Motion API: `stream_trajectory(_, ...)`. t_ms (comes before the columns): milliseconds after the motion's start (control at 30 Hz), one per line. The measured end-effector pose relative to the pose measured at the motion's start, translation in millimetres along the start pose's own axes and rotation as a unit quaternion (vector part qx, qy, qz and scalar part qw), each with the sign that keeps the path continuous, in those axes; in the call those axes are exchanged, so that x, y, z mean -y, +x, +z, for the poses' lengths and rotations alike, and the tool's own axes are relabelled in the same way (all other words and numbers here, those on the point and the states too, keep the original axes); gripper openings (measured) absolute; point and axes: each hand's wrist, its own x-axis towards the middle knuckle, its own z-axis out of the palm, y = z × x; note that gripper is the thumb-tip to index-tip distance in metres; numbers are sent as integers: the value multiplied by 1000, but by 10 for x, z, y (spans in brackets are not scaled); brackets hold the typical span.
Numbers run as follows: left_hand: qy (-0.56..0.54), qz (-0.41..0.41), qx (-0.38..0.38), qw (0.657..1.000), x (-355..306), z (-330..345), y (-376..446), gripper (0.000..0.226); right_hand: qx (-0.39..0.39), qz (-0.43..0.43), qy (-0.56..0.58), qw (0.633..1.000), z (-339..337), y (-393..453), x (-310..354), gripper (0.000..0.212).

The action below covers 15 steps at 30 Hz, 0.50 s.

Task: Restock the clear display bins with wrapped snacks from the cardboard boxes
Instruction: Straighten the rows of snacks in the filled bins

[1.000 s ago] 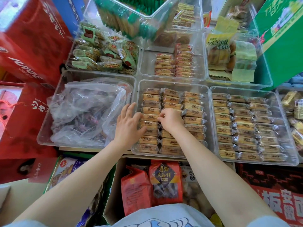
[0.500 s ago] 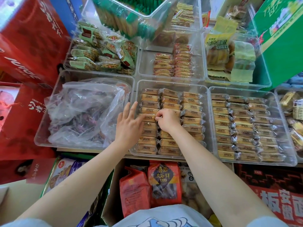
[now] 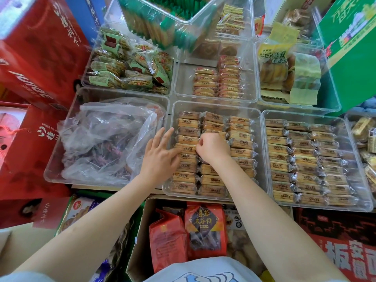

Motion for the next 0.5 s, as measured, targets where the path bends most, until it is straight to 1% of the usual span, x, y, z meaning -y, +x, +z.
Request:
stream_trajectory(67,-12,-21,-6,1000,-19,-16,86,21,-63,-14,24,998,-31,45,1,14)
stream_trajectory(100,-15,-45,-2,999,-45,-33,154,22,-68,-16,21,997,-41,67,5,15)
stream_trajectory(167,7,-89,17,996,-96,-73,316,25,-35,-8,-26,999,-36,94,24,21)
stream_trajectory(233,50,-101,45,993,-144,-90,453,31,-13,8,-78,997,-7,104,43,27)
stream_trajectory(300,89,-102,64,989,-165,-86,547,35,-15,17,-76,997,22,131,44,26)
stream_trajectory(367,102,-100,61,988,-168,-84,593,30,-8,36,-2,999,36,162,2,20)
stream_trajectory(433,77,-92,40,992,-156,-106,607,23,-6,59,112,992,44,188,-69,13)
stream_trajectory(500,43,-72,0,996,-123,-130,583,22,-20,60,173,983,42,185,-107,10)
